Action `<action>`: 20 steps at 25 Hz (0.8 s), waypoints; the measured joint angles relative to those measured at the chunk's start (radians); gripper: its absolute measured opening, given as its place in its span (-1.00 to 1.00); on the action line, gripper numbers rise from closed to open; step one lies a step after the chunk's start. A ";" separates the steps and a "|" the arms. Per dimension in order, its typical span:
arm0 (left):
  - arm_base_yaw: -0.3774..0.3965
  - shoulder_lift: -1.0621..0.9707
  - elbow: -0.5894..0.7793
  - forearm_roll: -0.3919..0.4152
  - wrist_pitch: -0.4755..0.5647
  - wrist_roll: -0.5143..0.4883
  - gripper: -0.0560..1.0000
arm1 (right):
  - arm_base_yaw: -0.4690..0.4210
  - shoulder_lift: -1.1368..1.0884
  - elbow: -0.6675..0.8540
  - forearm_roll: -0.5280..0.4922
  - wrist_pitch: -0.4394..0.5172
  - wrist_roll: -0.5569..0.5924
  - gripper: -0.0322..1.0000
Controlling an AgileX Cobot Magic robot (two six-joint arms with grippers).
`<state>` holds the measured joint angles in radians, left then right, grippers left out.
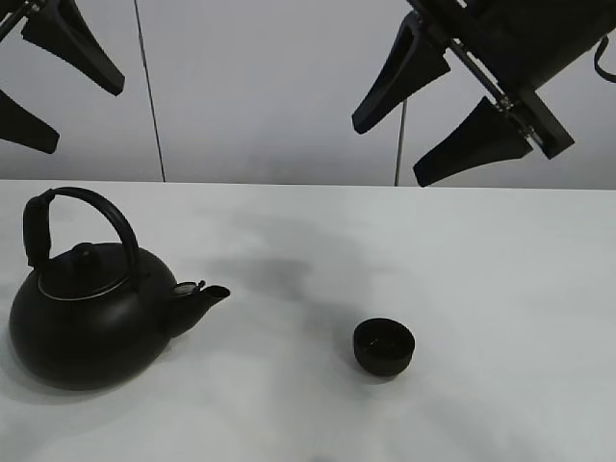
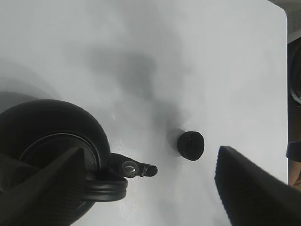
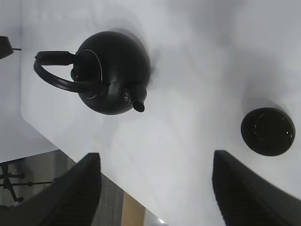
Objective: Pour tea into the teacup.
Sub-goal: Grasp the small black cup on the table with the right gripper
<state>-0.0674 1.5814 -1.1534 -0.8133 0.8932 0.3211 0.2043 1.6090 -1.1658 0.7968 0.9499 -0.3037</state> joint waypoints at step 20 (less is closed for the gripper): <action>0.000 0.000 0.000 0.000 0.000 0.000 0.15 | 0.048 0.000 -0.248 -0.281 0.208 -0.021 -0.04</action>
<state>-0.0674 1.5814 -1.1534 -0.8133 0.8932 0.3211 0.2522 1.6090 -1.4139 0.5158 1.1577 -0.3244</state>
